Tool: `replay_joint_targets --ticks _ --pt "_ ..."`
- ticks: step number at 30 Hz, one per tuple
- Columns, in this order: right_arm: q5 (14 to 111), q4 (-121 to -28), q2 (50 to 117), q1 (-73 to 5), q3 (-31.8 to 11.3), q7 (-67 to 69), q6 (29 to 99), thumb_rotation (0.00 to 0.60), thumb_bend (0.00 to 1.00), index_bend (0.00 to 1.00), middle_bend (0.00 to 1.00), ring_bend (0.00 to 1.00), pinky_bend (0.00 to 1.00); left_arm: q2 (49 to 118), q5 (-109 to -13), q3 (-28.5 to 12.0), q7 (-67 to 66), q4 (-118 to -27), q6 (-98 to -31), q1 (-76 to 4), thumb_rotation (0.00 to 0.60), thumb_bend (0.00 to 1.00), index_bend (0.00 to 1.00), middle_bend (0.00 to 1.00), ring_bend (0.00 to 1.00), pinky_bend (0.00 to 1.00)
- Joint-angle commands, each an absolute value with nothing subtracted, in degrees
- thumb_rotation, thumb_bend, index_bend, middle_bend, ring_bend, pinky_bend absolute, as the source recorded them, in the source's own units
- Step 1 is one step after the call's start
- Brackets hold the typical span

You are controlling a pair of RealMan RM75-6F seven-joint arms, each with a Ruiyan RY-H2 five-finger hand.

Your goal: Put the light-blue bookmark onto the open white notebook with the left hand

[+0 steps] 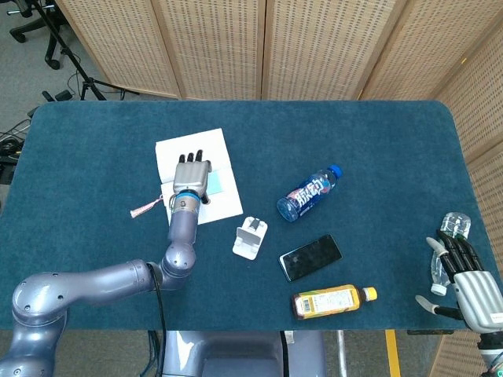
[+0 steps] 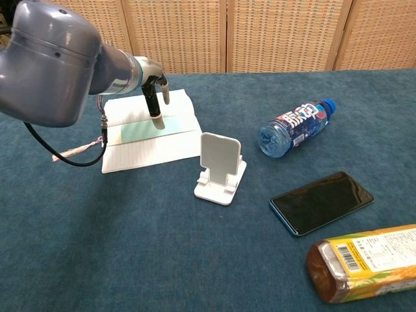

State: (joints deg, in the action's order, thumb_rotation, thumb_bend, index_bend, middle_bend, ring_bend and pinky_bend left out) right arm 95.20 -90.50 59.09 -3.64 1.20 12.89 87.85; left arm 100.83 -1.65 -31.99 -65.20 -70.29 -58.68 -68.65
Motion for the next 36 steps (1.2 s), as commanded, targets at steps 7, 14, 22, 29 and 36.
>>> replay_joint_targets --ticks 7,14,22,29,36 --pt "95.04 -90.82 59.23 -3.45 1.12 12.02 88.04 0.6 0.0 0.0 0.0 0.0 0.0 92.69 -7.84 -27.33 -57.39 -82.34 -58.79 -61.82 0.6 0.17 0.23 0.0 0.0 0.0" --pt "94.98 -91.38 59.64 -3.47 1.12 9.97 87.7 0.6 0.0 0.0 0.0 0.0 0.0 84.43 -14.64 -24.8 -46.1 -92.73 -56.89 -53.68 0.6 0.17 0.07 0.0 0.0 0.0" --pt "94.09 -91.8 60.19 -3.51 0.77 7.77 87.18 0.6 0.0 0.0 0.0 0.0 0.0 77.73 -35.78 -19.2 -31.37 -102.08 -60.33 -42.18 0.6 0.17 0.0 0.0 0.0 0.0" --pt "93.05 -92.68 61.0 -3.65 0.43 4.43 86.32 0.6 0.0 0.0 0.0 0.0 0.0 74.68 -59.56 -8.19 -21.96 -103.17 -69.08 -31.24 0.6 0.16 0.0 0.0 0.0 0.0" --pt "91.75 -93.42 61.72 -3.57 -0.03 1.2 85.85 0.6 0.0 0.0 0.0 0.0 0.0 75.96 -72.5 0.87 -22.76 -97.63 -78.6 -23.37 0.6 0.16 0.0 0.0 0.0 0.0"
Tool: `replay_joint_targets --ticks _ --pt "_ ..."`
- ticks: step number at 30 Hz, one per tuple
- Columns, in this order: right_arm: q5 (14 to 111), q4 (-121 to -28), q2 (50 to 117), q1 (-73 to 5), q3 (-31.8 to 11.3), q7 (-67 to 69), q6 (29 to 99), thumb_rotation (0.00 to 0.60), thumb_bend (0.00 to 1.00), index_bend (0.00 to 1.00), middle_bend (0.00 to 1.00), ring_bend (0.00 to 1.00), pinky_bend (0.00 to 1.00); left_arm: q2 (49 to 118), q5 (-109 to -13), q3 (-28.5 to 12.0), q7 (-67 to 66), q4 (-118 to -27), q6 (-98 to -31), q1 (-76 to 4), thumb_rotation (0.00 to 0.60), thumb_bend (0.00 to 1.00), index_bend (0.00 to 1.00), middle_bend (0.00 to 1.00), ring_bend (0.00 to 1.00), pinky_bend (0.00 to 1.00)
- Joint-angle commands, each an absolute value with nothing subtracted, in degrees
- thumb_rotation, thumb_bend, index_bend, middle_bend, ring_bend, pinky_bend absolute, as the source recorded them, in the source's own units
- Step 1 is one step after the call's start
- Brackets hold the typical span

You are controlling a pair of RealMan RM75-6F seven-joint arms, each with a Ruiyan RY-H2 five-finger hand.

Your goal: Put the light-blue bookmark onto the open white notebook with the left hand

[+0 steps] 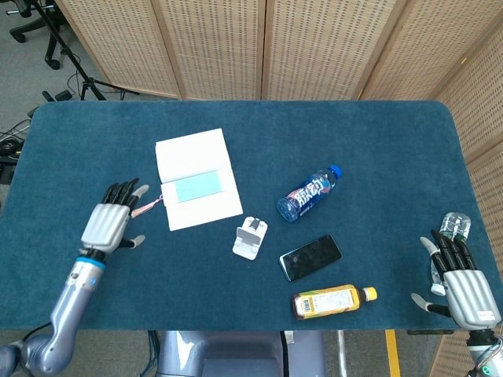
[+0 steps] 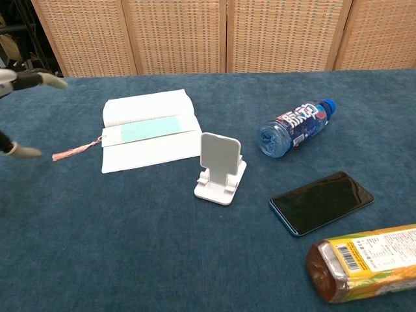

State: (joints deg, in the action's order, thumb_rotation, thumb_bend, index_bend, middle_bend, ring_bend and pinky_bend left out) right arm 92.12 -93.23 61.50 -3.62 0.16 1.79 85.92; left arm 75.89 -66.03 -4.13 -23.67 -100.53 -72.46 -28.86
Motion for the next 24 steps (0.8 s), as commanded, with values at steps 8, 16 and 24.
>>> replay_joint_targets --ticks 8,16,24 --pt "90.12 -93.61 62.36 -3.25 -0.93 -1.12 86.23 0.6 0.0 0.0 0.0 0.0 0.0 78.99 -77.5 4.2 -28.27 -92.23 -87.66 -16.31 0.6 0.16 0.0 0.0 0.0 0.0" --pt "90.04 -94.09 63.01 -3.51 -0.94 -3.33 85.56 0.6 0.0 0.0 0.0 0.0 0.0 79.69 -77.68 4.6 -27.18 -92.76 -87.68 -13.29 0.6 0.16 0.0 0.0 0.0 0.0" --pt "89.71 -94.17 63.16 -3.69 -0.98 -3.88 84.97 0.6 0.0 0.0 0.0 0.0 0.0 79.63 -79.61 4.3 -26.53 -93.2 -88.43 -11.44 0.6 0.17 0.0 0.0 0.0 0.0"
